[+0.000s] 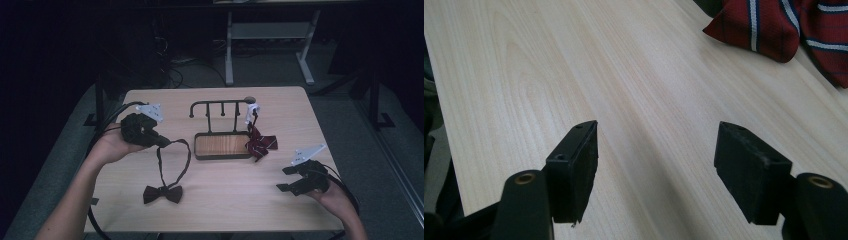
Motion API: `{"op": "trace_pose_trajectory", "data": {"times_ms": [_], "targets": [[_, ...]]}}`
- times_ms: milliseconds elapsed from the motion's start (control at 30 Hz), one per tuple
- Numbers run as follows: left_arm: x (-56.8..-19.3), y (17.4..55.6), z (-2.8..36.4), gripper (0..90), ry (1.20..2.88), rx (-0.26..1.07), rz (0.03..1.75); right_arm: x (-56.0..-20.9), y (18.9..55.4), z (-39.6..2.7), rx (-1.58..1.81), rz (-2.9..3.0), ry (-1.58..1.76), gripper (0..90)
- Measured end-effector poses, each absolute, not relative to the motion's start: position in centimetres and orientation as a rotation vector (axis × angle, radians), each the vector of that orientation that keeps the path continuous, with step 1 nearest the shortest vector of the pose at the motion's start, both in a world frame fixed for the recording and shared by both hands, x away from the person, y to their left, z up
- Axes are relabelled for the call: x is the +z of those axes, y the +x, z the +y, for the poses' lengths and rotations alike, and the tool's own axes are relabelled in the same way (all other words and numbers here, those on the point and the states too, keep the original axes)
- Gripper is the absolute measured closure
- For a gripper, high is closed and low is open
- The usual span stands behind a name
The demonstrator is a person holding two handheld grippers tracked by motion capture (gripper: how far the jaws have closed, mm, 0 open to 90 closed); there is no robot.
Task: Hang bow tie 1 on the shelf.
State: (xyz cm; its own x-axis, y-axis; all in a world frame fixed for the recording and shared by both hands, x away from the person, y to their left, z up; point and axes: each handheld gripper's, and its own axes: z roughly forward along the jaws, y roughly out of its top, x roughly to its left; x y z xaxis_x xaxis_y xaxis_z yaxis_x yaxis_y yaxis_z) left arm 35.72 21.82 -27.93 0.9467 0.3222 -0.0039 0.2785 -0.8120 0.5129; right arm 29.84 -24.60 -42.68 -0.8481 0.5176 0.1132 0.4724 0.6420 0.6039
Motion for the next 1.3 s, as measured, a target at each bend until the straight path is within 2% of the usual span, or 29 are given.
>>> {"op": "trace_pose_trajectory", "data": {"times_ms": [633, 1300], "targets": [[-26.5, 37.6, 21.0, 90.0, 2.565, 0.141, 0.449, -42.7, 29.9, -24.6, 1.003, 2.781, 0.837, 33.7], [-25.9, 38.4, 21.2, 90.0, 2.572, 0.11, 0.448, -42.2, 30.1, -25.2, 1.028, 2.753, 0.848, 33.6]]}}
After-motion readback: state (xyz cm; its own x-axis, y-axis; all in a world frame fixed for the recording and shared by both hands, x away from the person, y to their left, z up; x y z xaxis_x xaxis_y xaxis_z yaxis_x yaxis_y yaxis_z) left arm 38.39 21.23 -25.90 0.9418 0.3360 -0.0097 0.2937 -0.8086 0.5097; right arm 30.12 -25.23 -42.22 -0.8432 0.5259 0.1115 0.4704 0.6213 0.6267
